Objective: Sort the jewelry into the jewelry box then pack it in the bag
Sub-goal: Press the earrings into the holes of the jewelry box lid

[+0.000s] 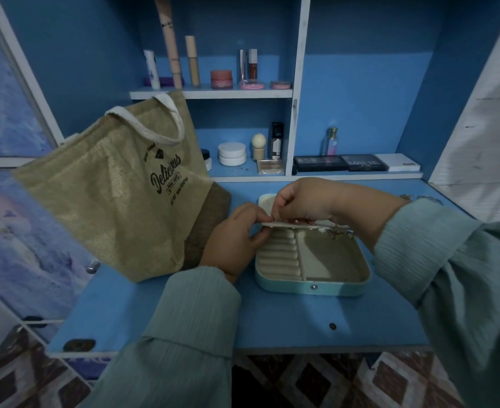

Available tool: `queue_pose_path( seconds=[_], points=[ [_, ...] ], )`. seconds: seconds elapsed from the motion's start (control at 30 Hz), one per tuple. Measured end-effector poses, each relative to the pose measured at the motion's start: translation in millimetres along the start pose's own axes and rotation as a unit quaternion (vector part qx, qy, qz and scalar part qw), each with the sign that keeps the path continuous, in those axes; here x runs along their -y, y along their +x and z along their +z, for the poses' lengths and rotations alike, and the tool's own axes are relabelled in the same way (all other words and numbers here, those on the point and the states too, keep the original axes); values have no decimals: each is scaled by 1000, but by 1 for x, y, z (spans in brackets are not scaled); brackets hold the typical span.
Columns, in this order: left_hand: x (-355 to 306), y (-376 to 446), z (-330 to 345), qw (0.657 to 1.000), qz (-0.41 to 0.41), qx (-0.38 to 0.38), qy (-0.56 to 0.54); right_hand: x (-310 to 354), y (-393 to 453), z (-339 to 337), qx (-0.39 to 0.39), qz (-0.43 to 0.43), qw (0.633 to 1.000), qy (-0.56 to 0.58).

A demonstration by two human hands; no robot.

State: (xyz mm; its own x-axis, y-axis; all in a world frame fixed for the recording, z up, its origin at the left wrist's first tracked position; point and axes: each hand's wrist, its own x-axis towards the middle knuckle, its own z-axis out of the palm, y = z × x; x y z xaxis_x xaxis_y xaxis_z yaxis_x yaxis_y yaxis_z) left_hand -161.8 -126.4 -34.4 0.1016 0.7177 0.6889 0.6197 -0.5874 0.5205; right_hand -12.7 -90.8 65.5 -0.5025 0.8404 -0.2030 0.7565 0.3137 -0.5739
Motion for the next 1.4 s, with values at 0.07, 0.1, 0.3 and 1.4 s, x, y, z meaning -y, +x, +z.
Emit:
queue_pose_path(
  seconds=[0.07, 0.1, 0.3, 1.4],
  points=[
    [-1, 0, 0, 1000, -1, -4, -1, 2, -1, 0, -5, -10, 1000, -21],
    [-2, 0, -1, 1000, -4, -2, -1, 2, -2, -1, -8, -17, 999, -32],
    [-5, 0, -2, 1000, -31, 3, -5, 4, -2, -3, -2, -38, 997, -74],
    [-4, 0, 1, 998, -59, -27, -11, 17, 15, -15, 94, -53, 978, -181]
  ],
)
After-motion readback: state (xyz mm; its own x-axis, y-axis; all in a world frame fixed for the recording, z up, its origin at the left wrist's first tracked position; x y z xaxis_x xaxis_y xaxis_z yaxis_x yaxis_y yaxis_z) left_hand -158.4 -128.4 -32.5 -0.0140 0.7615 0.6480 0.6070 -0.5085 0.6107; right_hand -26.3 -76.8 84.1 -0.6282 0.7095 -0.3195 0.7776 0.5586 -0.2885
